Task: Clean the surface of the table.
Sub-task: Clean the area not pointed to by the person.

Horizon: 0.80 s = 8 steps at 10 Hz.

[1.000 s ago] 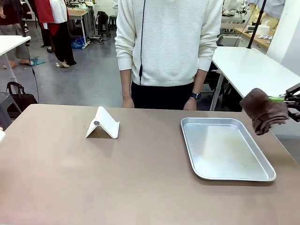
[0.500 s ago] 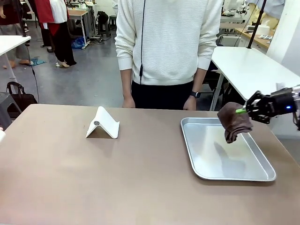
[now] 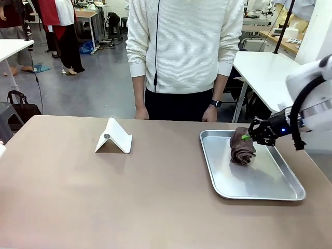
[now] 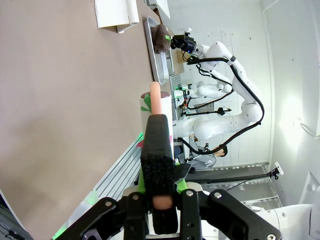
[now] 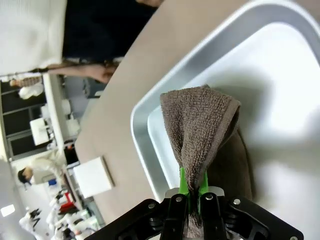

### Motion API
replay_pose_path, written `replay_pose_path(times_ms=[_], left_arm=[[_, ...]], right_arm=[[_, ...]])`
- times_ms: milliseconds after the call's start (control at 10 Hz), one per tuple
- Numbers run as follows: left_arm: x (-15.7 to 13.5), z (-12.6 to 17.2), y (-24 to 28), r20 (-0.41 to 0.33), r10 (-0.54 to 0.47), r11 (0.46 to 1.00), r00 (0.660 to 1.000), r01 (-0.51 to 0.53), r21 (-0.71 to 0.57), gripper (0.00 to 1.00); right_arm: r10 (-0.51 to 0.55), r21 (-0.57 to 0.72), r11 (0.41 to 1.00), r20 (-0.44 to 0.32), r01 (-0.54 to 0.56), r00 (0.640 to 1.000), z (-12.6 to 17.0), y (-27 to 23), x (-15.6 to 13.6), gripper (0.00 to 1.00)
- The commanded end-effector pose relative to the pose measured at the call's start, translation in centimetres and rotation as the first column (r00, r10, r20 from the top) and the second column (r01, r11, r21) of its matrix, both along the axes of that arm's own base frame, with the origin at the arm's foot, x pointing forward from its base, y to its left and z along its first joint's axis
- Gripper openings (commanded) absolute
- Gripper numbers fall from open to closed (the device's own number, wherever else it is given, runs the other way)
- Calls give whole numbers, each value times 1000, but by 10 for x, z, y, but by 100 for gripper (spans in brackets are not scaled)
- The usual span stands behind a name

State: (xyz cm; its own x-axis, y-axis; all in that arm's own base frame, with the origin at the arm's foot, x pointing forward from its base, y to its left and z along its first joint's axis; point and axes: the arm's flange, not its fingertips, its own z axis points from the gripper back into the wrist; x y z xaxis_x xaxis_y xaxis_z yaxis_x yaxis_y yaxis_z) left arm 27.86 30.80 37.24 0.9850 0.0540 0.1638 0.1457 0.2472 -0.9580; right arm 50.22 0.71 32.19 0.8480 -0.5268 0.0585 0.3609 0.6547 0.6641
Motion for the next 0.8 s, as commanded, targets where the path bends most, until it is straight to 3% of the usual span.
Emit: replay_pose_path(times_ms=[0,200,700], left_arm=[[-3,2,-4,-1,-1,1000,1000,1,6,22],[-3,2,-4,-1,-1,1000,1000,1,6,22],[-3,2,-4,-1,-1,1000,1000,1,6,22]], right_arm=[[-46,-46,998,85,50,995,-5,13,18,7],[-52,-94,994,89,60,995,-14,21,28,7],[-14,-64,998,12,15,1000,-31,38,43,7]])
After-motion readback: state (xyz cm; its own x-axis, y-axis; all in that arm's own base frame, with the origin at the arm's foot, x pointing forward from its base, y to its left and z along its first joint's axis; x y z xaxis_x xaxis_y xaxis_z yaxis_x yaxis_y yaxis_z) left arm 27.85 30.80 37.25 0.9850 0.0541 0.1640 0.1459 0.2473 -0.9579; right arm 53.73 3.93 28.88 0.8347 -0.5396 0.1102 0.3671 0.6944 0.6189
